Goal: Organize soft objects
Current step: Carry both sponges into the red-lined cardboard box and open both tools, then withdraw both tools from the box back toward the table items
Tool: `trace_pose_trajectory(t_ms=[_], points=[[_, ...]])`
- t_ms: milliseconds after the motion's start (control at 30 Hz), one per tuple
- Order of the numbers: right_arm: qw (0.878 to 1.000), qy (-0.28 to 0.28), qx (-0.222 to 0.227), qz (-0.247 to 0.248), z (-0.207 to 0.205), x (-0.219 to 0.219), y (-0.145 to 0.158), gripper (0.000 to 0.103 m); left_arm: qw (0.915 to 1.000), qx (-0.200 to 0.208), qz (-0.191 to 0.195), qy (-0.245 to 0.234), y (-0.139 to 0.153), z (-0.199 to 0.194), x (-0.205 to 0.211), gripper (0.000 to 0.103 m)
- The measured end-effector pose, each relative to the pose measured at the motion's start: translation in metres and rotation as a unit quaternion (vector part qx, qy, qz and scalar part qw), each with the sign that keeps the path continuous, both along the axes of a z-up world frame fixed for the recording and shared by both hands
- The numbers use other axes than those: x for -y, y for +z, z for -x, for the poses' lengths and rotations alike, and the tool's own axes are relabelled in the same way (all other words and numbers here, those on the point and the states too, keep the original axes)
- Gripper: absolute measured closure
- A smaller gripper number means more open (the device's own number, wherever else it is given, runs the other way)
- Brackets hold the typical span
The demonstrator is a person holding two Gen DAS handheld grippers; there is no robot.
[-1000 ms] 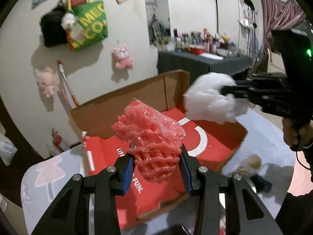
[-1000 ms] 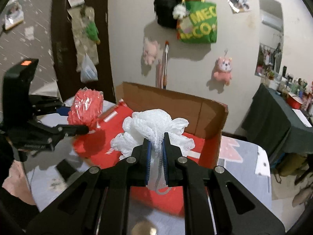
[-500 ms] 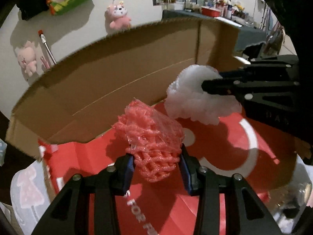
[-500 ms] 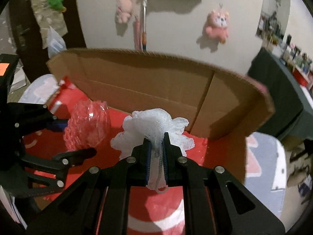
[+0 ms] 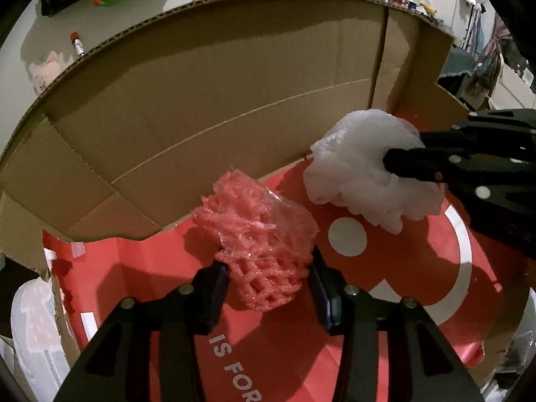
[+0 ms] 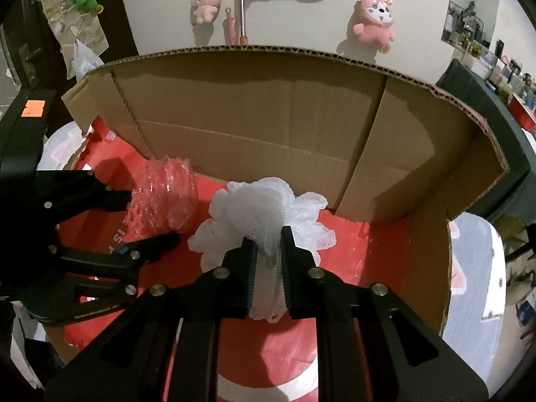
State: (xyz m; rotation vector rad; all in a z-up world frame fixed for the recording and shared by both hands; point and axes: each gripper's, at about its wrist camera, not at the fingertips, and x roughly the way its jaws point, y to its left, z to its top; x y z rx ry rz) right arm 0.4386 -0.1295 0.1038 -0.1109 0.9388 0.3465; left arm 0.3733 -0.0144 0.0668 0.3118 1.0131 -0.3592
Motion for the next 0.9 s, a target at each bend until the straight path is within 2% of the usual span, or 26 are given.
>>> trace_pose_trajectory(t_ms=[433,533,600,633,733,833,900], points=[[0.999,-0.018,-0.022,-0.035,-0.004,0.012,0.001,0.083,1.0,-0.006,0.003,0.001,0.0,-0.013,0.008,0.051],[0.999,-0.02,-0.02,-0.031,-0.003,0.01,0.003,0.073,1.0,-0.007,0.003,0.001,0.002,-0.022,0.006,0.05],[0.999,-0.021,-0.014,-0.028,-0.001,0.009,0.004,0.052,1.0,-0.007,0.005,0.001,0.005,-0.025,0.008,0.046],[0.999,-0.021,-0.009,-0.028,-0.001,0.009,0.005,0.034,1.0,-0.005,0.006,0.001,0.006,-0.024,0.008,0.043],[1.0,-0.018,0.002,-0.02,0.003,0.007,0.008,0.033,0.9999,0.0,0.013,0.0,0.008,-0.022,0.005,0.041],[0.999,-0.021,0.007,-0.024,0.005,0.007,0.012,0.033,0.9997,0.009,0.02,0.001,0.017,-0.016,0.004,0.029],[0.999,-0.022,0.008,-0.026,0.007,0.008,0.015,0.033,0.9995,0.018,0.026,0.004,0.024,-0.011,0.002,0.025]])
